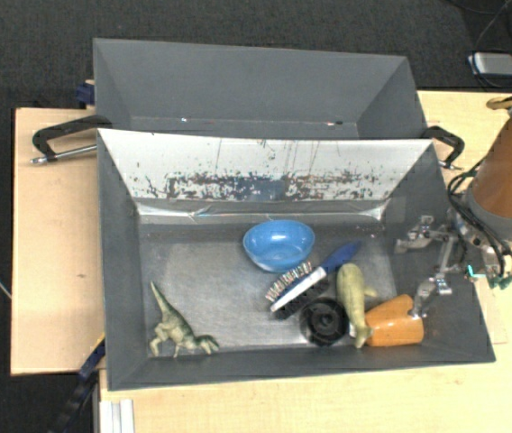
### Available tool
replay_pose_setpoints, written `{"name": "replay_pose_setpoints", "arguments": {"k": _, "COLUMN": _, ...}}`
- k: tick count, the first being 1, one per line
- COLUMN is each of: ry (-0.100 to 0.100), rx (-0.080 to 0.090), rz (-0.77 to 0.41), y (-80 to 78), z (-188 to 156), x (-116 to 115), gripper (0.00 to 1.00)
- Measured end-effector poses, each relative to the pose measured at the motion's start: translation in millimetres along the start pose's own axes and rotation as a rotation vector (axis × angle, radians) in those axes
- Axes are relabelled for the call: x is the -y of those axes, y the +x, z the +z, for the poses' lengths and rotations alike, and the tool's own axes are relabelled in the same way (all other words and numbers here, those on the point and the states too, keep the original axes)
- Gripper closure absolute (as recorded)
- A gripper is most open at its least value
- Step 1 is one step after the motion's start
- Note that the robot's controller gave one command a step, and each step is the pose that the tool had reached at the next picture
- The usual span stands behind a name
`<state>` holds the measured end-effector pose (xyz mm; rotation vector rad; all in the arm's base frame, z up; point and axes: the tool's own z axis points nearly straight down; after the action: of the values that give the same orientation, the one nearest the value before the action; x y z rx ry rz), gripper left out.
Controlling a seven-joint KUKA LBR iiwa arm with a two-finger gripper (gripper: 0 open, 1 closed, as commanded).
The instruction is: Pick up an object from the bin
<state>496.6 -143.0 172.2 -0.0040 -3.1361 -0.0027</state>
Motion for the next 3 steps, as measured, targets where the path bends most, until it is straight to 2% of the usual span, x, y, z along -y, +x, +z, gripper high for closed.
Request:
{"name": "replay_pose_setpoints", "arguments": {"k": 1, "ry": 0.005, "rx": 0.024, "rz": -0.395, "y": -44.2, "z": 98, "x": -87, "gripper": 0.0}}
{"name": "replay_pose_setpoints", "arguments": {"k": 2, "ry": 0.0, "rx": 0.013, "rz": -0.548, "y": -27.9, "z": 71, "x": -189, "gripper": 0.0}}
{"name": "replay_pose_setpoints", "arguments": {"k": 3, "ry": 0.006, "rx": 0.009, "rz": -0.718, "y": -9.6, "z": 71, "x": -255, "gripper": 0.0}}
